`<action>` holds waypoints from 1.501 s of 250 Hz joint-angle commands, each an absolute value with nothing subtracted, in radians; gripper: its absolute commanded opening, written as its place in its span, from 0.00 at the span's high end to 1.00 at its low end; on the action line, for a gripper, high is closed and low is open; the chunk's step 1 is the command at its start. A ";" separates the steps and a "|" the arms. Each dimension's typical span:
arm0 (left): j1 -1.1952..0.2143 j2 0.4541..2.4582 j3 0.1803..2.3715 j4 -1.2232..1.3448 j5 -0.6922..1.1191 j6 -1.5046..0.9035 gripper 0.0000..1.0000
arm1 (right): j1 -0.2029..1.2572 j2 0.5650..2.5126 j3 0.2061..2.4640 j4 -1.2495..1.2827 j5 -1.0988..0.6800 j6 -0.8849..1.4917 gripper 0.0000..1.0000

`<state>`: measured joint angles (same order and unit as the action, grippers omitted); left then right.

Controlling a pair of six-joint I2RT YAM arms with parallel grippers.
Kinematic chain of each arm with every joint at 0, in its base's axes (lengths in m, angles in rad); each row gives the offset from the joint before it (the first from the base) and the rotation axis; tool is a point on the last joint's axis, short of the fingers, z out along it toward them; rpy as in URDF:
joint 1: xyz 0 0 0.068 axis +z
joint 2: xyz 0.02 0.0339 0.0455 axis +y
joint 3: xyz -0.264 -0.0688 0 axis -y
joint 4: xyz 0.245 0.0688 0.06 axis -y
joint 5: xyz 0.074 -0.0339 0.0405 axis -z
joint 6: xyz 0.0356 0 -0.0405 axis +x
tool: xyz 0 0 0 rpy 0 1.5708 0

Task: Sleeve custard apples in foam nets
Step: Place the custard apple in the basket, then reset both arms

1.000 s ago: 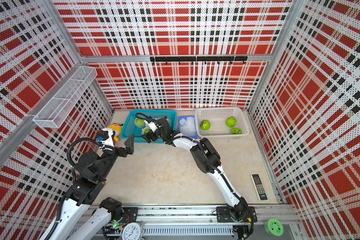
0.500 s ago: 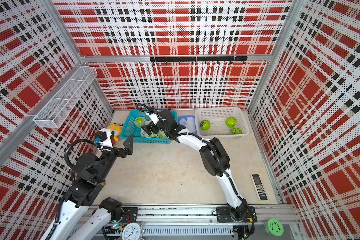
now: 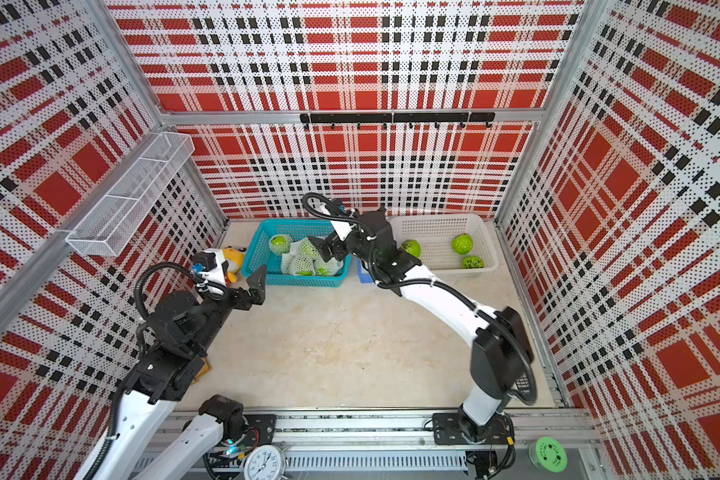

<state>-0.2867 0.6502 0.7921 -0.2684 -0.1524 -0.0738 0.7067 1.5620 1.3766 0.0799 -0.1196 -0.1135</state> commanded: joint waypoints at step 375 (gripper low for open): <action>-0.049 1.572 0.405 0.928 -0.041 0.046 0.00 | 0.000 1.589 0.400 0.917 -0.004 -0.046 0.00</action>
